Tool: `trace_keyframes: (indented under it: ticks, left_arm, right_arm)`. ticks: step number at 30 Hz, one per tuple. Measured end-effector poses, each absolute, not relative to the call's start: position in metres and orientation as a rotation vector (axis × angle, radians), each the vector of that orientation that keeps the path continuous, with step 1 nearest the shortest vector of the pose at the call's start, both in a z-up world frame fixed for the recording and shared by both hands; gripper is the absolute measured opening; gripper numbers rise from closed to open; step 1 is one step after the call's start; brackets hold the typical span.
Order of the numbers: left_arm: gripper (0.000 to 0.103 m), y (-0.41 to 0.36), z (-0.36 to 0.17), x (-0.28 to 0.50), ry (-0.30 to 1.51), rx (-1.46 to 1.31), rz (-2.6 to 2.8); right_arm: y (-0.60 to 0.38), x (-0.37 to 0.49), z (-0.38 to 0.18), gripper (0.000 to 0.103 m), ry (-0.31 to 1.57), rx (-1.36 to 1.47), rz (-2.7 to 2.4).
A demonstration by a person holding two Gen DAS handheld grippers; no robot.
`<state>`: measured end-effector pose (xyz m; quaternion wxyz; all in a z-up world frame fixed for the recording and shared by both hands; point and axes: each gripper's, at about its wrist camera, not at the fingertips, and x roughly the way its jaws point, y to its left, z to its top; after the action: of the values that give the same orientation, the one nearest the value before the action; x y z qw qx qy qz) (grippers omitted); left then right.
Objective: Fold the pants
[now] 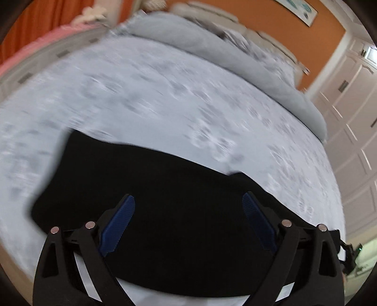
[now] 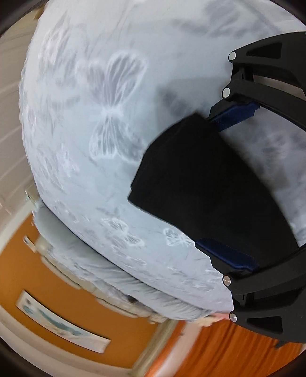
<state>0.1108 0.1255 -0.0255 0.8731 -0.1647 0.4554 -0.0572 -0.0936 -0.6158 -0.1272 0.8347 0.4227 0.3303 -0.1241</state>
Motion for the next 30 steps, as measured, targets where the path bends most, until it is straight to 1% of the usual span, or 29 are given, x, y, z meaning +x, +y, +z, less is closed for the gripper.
trace_keyframes:
  ticks: [1, 4, 5, 6, 8, 10, 11, 12, 13, 14, 15, 16, 17, 18, 21, 22, 24, 25, 26, 29, 30]
  left_arm:
    - [0.091, 0.113, -0.036, 0.119, 0.967, -0.338, -0.121]
    - [0.091, 0.093, -0.055, 0.123, 0.971, -0.348, -0.172]
    - [0.091, 0.09, -0.059, 0.123, 0.959, -0.344, -0.179]
    - [0.091, 0.088, -0.063, 0.123, 0.946, -0.324, -0.179]
    - [0.091, 0.079, -0.071, 0.127, 0.948, -0.277, -0.153]
    - [0.091, 0.074, -0.082, 0.134, 0.969, -0.23, -0.12]
    - [0.091, 0.075, -0.085, 0.134, 0.976, -0.219, -0.109]
    - [0.091, 0.076, -0.087, 0.135, 0.985, -0.21, -0.099]
    - [0.091, 0.075, -0.091, 0.136, 0.999, -0.211, -0.093]
    - [0.091, 0.076, -0.094, 0.137, 1.007, -0.214, -0.098]
    - [0.091, 0.075, -0.096, 0.136, 1.01, -0.215, -0.1]
    - [0.091, 0.074, -0.097, 0.136, 1.01, -0.213, -0.096]
    - [0.091, 0.074, -0.096, 0.136, 1.006, -0.207, -0.093]
    - [0.091, 0.074, -0.095, 0.136, 1.003, -0.206, -0.093]
    - [0.091, 0.083, -0.078, 0.136, 0.942, -0.207, -0.065]
    - [0.091, 0.091, -0.067, 0.136, 0.909, -0.202, -0.041]
    - [0.097, 0.104, -0.055, 0.141, 0.894, -0.197, -0.009]
    - [0.098, 0.11, -0.052, 0.148, 0.899, -0.2, -0.019]
    - [0.098, 0.113, -0.05, 0.156, 0.911, -0.204, -0.039]
    - [0.098, 0.109, -0.062, 0.198, 1.031, -0.193, -0.168]
    - [0.098, 0.104, -0.069, 0.208, 1.07, -0.188, -0.195]
  right_arm:
    - [-0.613, -0.087, -0.117, 0.012, 0.685, 0.86, -0.223]
    - [-0.603, -0.098, -0.053, 0.009, 0.472, 0.781, -0.103]
    - [-0.6, -0.104, -0.034, 0.009, 0.425, 0.703, -0.104]
    - [-0.605, -0.105, -0.033, 0.009, 0.427, 0.659, -0.154]
    - [-0.629, -0.095, -0.067, 0.009, 0.544, 0.686, -0.273]
    - [-0.651, -0.088, -0.129, 0.011, 0.716, 0.772, -0.389]
    - [-0.65, -0.091, -0.14, 0.011, 0.717, 0.788, -0.372]
    - [-0.647, -0.098, -0.14, 0.012, 0.686, 0.797, -0.355]
    - [-0.646, -0.101, -0.137, 0.019, 0.672, 0.802, -0.352]
    - [-0.647, -0.104, -0.134, 0.022, 0.653, 0.823, -0.349]
    - [-0.65, -0.106, -0.133, 0.035, 0.638, 0.858, -0.337]
    - [-0.653, -0.106, -0.134, 0.06, 0.623, 0.903, -0.32]
    - [-0.654, -0.104, -0.136, 0.069, 0.614, 0.938, -0.308]
    - [-0.653, -0.099, -0.135, 0.073, 0.62, 0.95, -0.307]
    - [-0.633, -0.093, -0.114, 0.073, 0.652, 0.805, -0.428]
    - [-0.624, -0.102, -0.094, 0.073, 0.61, 0.711, -0.478]
    - [-0.604, -0.119, -0.059, 0.074, 0.522, 0.561, -0.542]
    - [-0.588, -0.117, -0.037, 0.083, 0.496, 0.476, -0.509]
    - [-0.575, -0.107, -0.025, 0.089, 0.511, 0.426, -0.445]
    - [-0.541, -0.049, -0.02, 0.09, 0.654, 0.354, -0.273]
    - [-0.531, -0.037, -0.021, 0.09, 0.672, 0.345, -0.25]
